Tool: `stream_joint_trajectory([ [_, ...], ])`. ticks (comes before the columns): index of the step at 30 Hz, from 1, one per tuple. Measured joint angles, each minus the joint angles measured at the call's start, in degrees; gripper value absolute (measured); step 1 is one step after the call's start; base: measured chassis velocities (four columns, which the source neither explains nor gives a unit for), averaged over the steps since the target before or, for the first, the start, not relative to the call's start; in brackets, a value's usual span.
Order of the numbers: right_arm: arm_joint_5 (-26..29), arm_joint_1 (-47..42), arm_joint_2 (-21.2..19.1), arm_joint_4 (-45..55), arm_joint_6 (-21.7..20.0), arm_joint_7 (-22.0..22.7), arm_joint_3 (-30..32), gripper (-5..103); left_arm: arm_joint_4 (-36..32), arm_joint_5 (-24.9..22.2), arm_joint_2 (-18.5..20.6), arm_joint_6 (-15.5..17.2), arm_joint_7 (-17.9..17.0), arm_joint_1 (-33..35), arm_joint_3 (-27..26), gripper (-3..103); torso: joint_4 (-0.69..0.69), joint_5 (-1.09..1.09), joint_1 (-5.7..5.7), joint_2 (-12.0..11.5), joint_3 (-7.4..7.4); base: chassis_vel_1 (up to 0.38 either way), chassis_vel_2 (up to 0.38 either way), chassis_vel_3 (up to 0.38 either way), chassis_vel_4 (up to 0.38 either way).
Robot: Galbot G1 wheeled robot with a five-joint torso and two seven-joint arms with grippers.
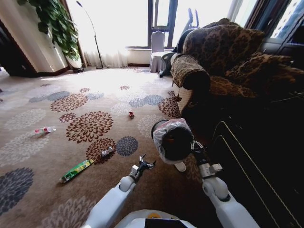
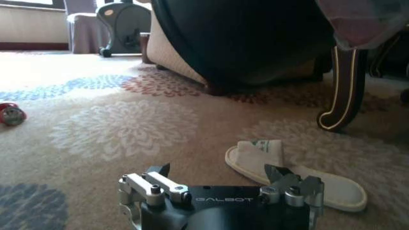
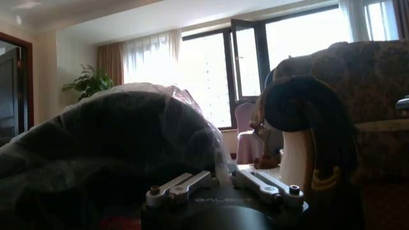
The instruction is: Pick up the trash from the ground and place it into the trash bin.
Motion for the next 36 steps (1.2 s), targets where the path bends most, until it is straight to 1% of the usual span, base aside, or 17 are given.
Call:
stream_joint_trajectory([
  [2, 0.1, 0.6, -0.1, -0.3, 0.0, 0.0, -0.2, 0, 3.1, 0.0, -0.7, -0.4, 0.4, -2.3, 1.7, 100, 0.02, 0.0, 0.01, 0.0, 0.01, 0.0, 0.0, 0.0, 0.0],
  [3, 0.1, 0.6, -0.1, -0.3, 0.0, 0.0, -0.2, 0, 3.1, 0.0, -0.7, -0.4, 0.4, -2.3, 1.7, 100, 0.02, 0.0, 0.01, 0.0, 0.01, 0.0, 0.0, 0.0, 0.0],
  [6, 0.3, 1.2, -0.1, -0.8, 0.7, 0.0, -0.3, 0, 7.5, 0.2, -2.7, -1.0, 1.3, -5.0, 2.2, 100, 0.03, 0.01, 0.01, 0.0, 0.01, 0.0, 0.0, 0.0, 0.0],
  [7, 0.3, 1.2, -0.1, -0.8, 0.7, 0.0, -0.3, 0, 7.5, 0.2, -2.7, -1.0, 1.3, -5.0, 2.2, 100, 0.03, 0.01, 0.01, 0.0, 0.01, 0.0, 0.0, 0.0, 0.0],
  [10, 0.8, 1.7, -0.6, -1.2, 1.8, 0.0, -0.2, 0, 11.0, 0.3, -4.6, -1.1, 1.4, -7.0, 3.5, 100, 0.03, -0.01, 0.01, 0.0, 0.01, 0.0, 0.0, 0.0, 0.0],
  [11, 0.8, 1.7, -0.6, -1.2, 1.8, 0.0, -0.2, 0, 11.0, 0.3, -4.6, -1.1, 1.4, -7.0, 3.5, 100, 0.03, -0.01, 0.01, 0.0, 0.01, 0.0, 0.0, 0.0, 0.0],
  [14, 1.3, 1.5, -1.0, -1.5, 2.4, 0.0, 0.1, 0, 13.5, 0.7, -6.3, -1.4, 1.6, -8.5, 5.5, 100, 0.01, 0.0, 0.01, 0.0, 0.01, 0.0, 0.0, 0.0, 0.0],
  [21, 1.5, 0.6, -1.4, -1.1, 2.6, 0.0, 0.5, 0, 15.5, 1.7, -8.7, -1.7, 1.9, -9.1, 6.2, 100, 0.02, 0.0, 0.0, 0.0, 0.0, -0.062, 0.074, 0.07, -0.071],
  [23, 0.2, 0.0, -0.9, -1.1, 3.2, 0.0, 0.8, 0, 15.6, 2.1, -9.7, -1.7, 1.8, -8.8, 6.1, 100, 0.02, 0.0, 0.0, 0.0, 0.0, -0.162, 0.141, 0.143, -0.136],
  [25, -0.3, -0.4, -0.7, -1.1, 3.7, 0.0, 0.8, 0, 15.5, 2.2, -9.9, -1.7, 1.8, -8.6, 6.1, 100, 0.02, 0.0, 0.01, 0.0, 0.0, -0.18, 0.159, 0.173, -0.164],
  [28, -2.1, -2.0, -0.2, -1.2, 4.8, 0.0, 0.3, 0, 16.4, 3.2, -11.9, -1.6, 1.4, -8.3, 6.1, 100, 0.04, 0.02, 0.05, 0.0, 0.03, -0.119, 0.124, 0.12, -0.122],
  [29, -2.1, -2.0, -0.2, -1.2, 4.8, 0.0, 0.3, 0, 16.4, 3.2, -11.9, -1.6, 1.4, -8.3, 6.1, 100, 0.04, 0.02, 0.05, 0.0, 0.03, -0.096, 0.114, 0.106, -0.072],
  [30, -2.4, -2.2, -0.1, -1.1, 5.0, 0.0, 0.2, 0, 17.3, 3.3, -13.0, -1.6, 0.9, -8.7, 6.2, 100, 0.04, 0.02, 0.05, 0.0, 0.03, -0.041, 0.08, 0.106, -0.043],
  [33, -3.2, -2.9, -0.1, -0.8, 5.3, 0.0, 0.1, 0, 19.2, 1.4, -14.4, -1.3, 0.2, -10.3, 10.2, 100, 0.02, 0.0, 0.0, 0.0, -0.01, 0.0, 0.0, 0.0, 0.0],
  [34, -3.2, -2.9, -0.1, -0.8, 5.3, 0.0, 0.1, 0, 19.2, 1.4, -14.4, -1.3, 0.2, -10.3, 10.2, 100, 0.02, 0.0, 0.0, 0.0, -0.01, 0.0, 0.0, 0.0, 0.0],
  [36, -3.8, -3.6, -0.1, -0.7, 5.3, 0.0, 0.4, 0, 21.6, 1.1, -15.7, -1.3, -0.2, -11.9, 13.1, 100, 0.0, 0.01, 0.0, 0.0, -0.01, 0.01, -0.027, -0.016, 0.003],
])
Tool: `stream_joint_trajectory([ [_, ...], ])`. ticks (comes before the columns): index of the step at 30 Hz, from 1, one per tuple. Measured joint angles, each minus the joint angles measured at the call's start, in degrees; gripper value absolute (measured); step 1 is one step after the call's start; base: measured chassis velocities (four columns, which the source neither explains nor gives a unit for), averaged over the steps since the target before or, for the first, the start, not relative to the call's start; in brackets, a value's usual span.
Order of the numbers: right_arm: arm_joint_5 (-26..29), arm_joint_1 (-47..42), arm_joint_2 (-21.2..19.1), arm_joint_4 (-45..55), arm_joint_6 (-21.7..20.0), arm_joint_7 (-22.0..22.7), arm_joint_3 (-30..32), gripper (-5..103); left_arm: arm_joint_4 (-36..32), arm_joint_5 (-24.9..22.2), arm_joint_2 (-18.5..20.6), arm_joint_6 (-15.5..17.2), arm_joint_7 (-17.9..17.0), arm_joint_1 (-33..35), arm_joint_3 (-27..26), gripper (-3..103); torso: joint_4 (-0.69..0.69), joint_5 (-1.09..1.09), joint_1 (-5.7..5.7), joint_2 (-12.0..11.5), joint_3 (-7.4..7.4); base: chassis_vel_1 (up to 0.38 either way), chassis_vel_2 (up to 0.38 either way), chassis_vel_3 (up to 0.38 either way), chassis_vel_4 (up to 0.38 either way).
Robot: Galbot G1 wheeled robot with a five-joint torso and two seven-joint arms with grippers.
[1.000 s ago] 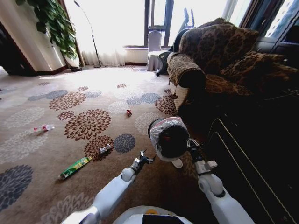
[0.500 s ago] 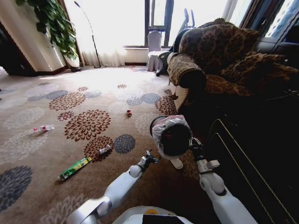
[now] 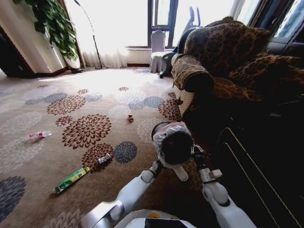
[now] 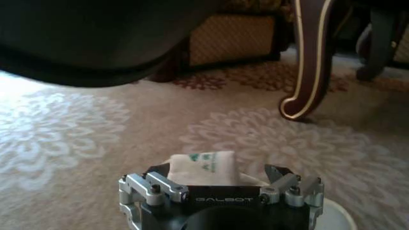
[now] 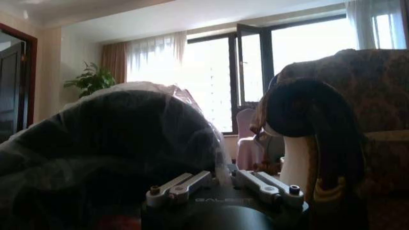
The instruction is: Pick up the trash from the ground and place it into the trash bin.
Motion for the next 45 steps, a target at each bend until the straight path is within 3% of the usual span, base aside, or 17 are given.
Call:
stream_joint_trajectory([
  [7, -0.8, -0.9, 0.2, 0.4, 0.1, 0.0, 1.1, 0, 3.7, 0.1, -3.5, 0.5, -2.9, -1.9, 0.4, 100, 0.01, 0.0, 0.01, 0.0, 0.01, 0.006, -0.008, -0.015, 0.002],
  [9, -0.8, -0.7, 0.1, 0.6, -0.4, 0.0, 0.7, 0, 5.0, -0.1, -3.7, 1.9, -4.3, -2.1, -1.3, 100, 0.03, 0.0, 0.01, 0.0, 0.01, 0.0, 0.0, 0.0, 0.0],
  [29, -2.0, -0.1, -0.1, 0.3, 0.9, 0.1, 0.2, 0, 7.2, 0.4, -3.6, 4.4, -2.9, -1.9, -3.8, 100, -0.01, -0.01, 0.03, 0.0, 0.02, -0.065, -0.039, 0.062, 0.036],
  [33, -1.9, -0.7, -1.5, 0.9, 1.0, 0.1, -0.3, 0, 14.9, 3.4, -3.5, 4.3, -3.2, -4.5, -7.0, 100, 0.03, -0.01, 0.02, 0.0, 0.01, -0.035, -0.025, 0.026, 0.006],
  [36, -1.6, -0.4, -1.9, 0.9, 1.0, 0.0, -0.7, 0, 16.4, 4.8, -3.5, 4.3, -3.6, -5.2, -9.3, 100, 0.04, -0.04, 0.02, 0.0, 0.01, 0.0, 0.0, 0.0, 0.0],
  [41, -1.5, -0.9, -1.9, 1.3, 1.0, 0.0, -0.7, 0, 18.1, 6.5, -3.6, 4.2, -3.0, -5.9, -12.1, 89, 0.0, -0.03, 0.02, 0.0, 0.01, 0.0, 0.0, 0.0, 0.0],
  [44, -1.5, -1.3, -1.9, 1.4, 1.0, 0.0, -0.1, 0, 17.9, 7.3, -3.6, 4.2, -2.9, -5.4, -13.2, 74, -0.01, -0.01, 0.01, 0.0, 0.0, 0.0, 0.0, 0.0, 0.0],
  [45, -1.5, -1.3, -1.9, 1.4, 1.0, 0.0, -0.1, 0, 17.9, 7.3, -3.6, 4.2, -2.9, -5.4, -13.2, 74, -0.01, -0.01, 0.01, 0.0, 0.0, 0.0, 0.0, 0.0, 0.0],
])
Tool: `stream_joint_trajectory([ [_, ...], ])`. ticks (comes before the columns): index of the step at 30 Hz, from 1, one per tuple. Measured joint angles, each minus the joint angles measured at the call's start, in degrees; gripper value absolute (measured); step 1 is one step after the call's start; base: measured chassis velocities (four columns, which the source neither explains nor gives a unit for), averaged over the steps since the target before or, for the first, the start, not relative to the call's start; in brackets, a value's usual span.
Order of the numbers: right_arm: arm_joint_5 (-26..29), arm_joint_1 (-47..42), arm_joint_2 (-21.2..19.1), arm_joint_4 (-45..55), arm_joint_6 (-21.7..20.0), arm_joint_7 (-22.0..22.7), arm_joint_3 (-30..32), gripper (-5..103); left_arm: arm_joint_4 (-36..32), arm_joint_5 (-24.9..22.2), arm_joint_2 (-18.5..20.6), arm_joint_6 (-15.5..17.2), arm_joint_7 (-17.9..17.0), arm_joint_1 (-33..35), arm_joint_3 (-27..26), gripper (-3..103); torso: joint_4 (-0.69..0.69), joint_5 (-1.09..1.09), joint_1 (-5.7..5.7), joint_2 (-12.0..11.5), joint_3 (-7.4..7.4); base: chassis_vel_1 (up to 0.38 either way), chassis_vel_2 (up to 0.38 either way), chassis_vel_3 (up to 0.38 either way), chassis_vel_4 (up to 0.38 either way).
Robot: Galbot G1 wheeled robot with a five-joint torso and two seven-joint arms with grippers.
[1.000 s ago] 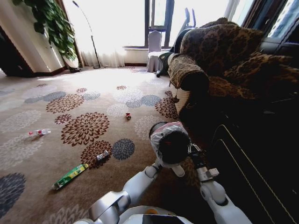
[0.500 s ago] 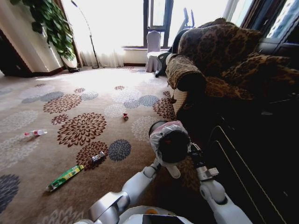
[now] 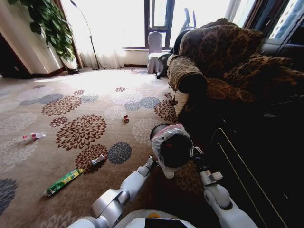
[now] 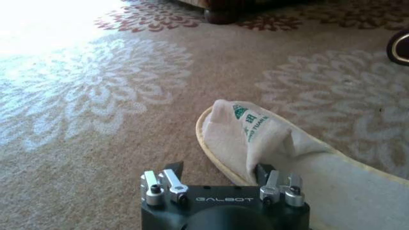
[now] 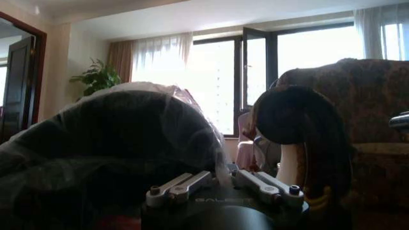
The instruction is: Pick up the trash from the ground and place it into the trash bin.
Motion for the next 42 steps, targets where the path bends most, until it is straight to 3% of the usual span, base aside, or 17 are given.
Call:
stream_joint_trajectory([
  [2, 0.0, -0.1, 0.0, 0.2, 0.0, 0.0, 0.4, 0, -1.6, 0.0, 0.0, 0.0, -0.6, 1.1, 0.0, 62, 0.02, 0.0, 0.0, 0.0, 0.01, 0.0, 0.0, 0.0, 0.0],
  [4, 0.0, -0.1, 0.1, 0.2, 0.0, 0.0, 0.4, 0, -2.1, 0.0, 0.1, 0.0, -0.7, 1.4, 0.0, 62, 0.03, 0.0, 0.0, 0.0, 0.01, 0.0, 0.0, 0.0, 0.0],
  [5, 0.1, -0.1, 0.2, 0.2, 0.0, 0.0, 0.4, 0, -2.8, -0.1, 0.1, 0.1, -0.9, 1.9, 0.0, 52, 0.03, 0.02, 0.0, 0.0, 0.01, 0.0, 0.0, 0.0, 0.0],
  [8, 0.1, 0.0, 0.4, 0.1, 0.0, 0.0, 0.2, 0, -3.6, -0.4, 0.1, 0.0, -0.9, 2.4, -0.1, 46, 0.03, 0.02, 0.0, 0.0, 0.01, 0.0, 0.0, 0.0, 0.0],
  [11, 0.0, 0.0, 0.7, -0.1, 0.0, 0.0, 0.0, 0, -4.1, -0.9, 0.1, -0.7, -0.2, 2.9, -0.5, 29, 0.04, 0.02, 0.0, 0.0, 0.01, 0.0, 0.0, 0.0, 0.0],
  [12, 0.0, 0.0, 0.7, -0.1, 0.0, 0.0, 0.0, 0, -4.1, -0.9, 0.1, -0.7, -0.2, 2.9, -0.5, 29, 0.04, 0.02, 0.0, 0.0, 0.01, 0.0, 0.0, 0.0, 0.0],
  [14, -0.1, -0.3, 0.8, -0.1, 0.0, 0.0, 0.0, 0, -4.8, -3.5, 0.2, -0.9, 0.6, 3.1, -0.6, 19, 0.04, 0.02, 0.0, 0.0, 0.01, 0.0, 0.0, 0.0, 0.0],
  [16, -0.1, -0.3, 0.8, -0.1, 0.1, 0.0, 0.0, 0, -5.2, -4.3, 0.2, -0.9, 0.9, 3.1, -0.6, 19, 0.04, 0.02, 0.0, 0.0, 0.01, 0.0, 0.0, 0.0, 0.0],
  [17, -0.1, -0.5, 0.7, -0.1, 0.2, 0.0, 0.2, 0, -5.6, -5.0, 0.2, -0.9, 1.3, 3.2, -0.4, 8, 0.03, 0.0, 0.0, 0.0, 0.01, 0.0, 0.0, 0.0, 0.0],
  [19, -0.1, -0.8, 0.6, 0.0, 0.2, 0.0, 0.4, 0, -5.9, -5.3, 0.2, -1.1, 1.6, 3.2, -0.4, 3, 0.02, 0.0, 0.0, 0.0, 0.01, 0.0, 0.0, 0.0, 0.0],
  [24, 0.0, -1.1, 0.2, 0.8, 0.2, 0.0, 0.6, 0, -8.1, -6.4, 0.2, -1.1, 1.7, 3.7, -0.5, 0, 0.03, 0.01, 0.0, 0.0, 0.01, 0.0, 0.0, 0.0, 0.0],
  [32, 1.9, 1.1, -0.3, -0.5, 0.2, 0.0, 0.4, 0, -20.5, -11.3, 3.1, 0.6, 1.2, 10.7, -2.5, 0, 0.02, 0.01, 0.0, 0.0, 0.01, 0.0, 0.0, 0.0, 0.0],
  [35, 2.8, 4.8, -0.4, -2.8, -0.1, 0.0, -0.6, 0, -31.4, -16.7, 8.6, 2.4, -0.4, 16.9, -4.6, 0, 0.04, 0.03, 0.0, 0.0, 0.01, 0.0, 0.0, 0.0, 0.0],
  [39, 3.3, 6.7, -0.4, -4.0, -0.3, 0.0, -0.6, 0, -37.8, -20.6, 11.9, 3.6, -1.3, 20.3, -5.6, 0, 0.06, -0.01, 0.0, 0.0, 0.01, 0.0, 0.0, 0.0, 0.0],
  [42, 2.6, 9.7, -0.2, -7.1, -0.6, 0.0, 0.3, 0, -52.1, -32.0, 18.3, 6.9, -3.6, 28.7, -8.9, 0, 0.04, -0.02, -0.01, 0.0, 0.01, 0.0, 0.0, 0.0, 0.0],
])
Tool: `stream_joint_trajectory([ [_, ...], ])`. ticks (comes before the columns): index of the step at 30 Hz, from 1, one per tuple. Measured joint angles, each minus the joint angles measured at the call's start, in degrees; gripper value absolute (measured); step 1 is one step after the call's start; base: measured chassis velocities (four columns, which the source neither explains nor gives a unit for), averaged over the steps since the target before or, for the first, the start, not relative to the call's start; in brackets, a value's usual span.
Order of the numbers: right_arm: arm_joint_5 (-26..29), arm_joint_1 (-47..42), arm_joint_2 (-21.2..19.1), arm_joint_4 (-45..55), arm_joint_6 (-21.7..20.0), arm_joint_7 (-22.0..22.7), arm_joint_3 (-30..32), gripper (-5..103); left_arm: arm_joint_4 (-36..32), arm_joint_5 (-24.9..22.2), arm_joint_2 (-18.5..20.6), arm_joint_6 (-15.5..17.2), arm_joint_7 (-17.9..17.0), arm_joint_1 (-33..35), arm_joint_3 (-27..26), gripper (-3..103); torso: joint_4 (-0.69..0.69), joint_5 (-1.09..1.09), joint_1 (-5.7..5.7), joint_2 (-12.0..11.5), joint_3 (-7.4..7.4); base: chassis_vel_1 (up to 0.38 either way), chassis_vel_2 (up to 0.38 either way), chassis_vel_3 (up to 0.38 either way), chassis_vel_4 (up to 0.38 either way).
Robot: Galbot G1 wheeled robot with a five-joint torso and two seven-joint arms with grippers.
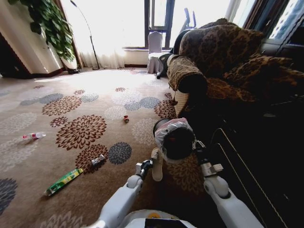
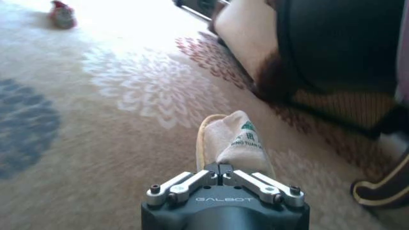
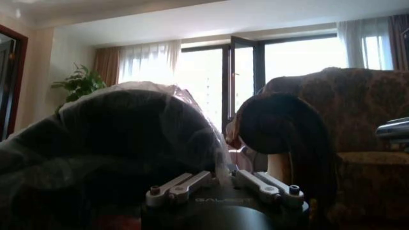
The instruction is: Pick up the trash from the ground and place it into the trash bin.
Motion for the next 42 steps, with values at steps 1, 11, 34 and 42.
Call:
stream_joint_trajectory([
  [1, -0.3, 0.5, 0.0, -0.8, 0.1, 0.0, 0.7, 0, -3.1, -2.0, 1.6, 0.3, -0.4, 1.8, -1.3, 0, 0.03, 0.02, 0.0, 0.0, 0.0, 0.0, 0.0, 0.0, 0.0],
  [11, -0.8, 10.1, 0.6, -10.3, 0.7, 0.0, -1.4, 0, -29.7, -12.0, 6.8, -0.5, -3.2, 20.7, -17.3, 0, 0.03, -0.01, 0.0, 0.0, -0.01, 0.0, 0.0, 0.0, 0.0],
  [34, -7.8, 16.0, 3.7, -19.0, 4.1, 0.0, -8.7, 0, -50.5, -42.7, 5.4, 12.7, -10.8, 26.8, -10.3, 0, -0.02, 0.0, 0.01, 0.0, 0.0, 0.0, 0.0, 0.0, 0.0],
  [42, -10.3, 12.1, 2.4, -13.9, 3.7, 0.0, -9.4, 0, -42.2, -41.7, 5.2, 12.6, -9.1, 16.7, -2.7, 0, -0.01, 0.03, 0.01, 0.0, 0.0, 0.0, 0.0, 0.0, 0.0],
])
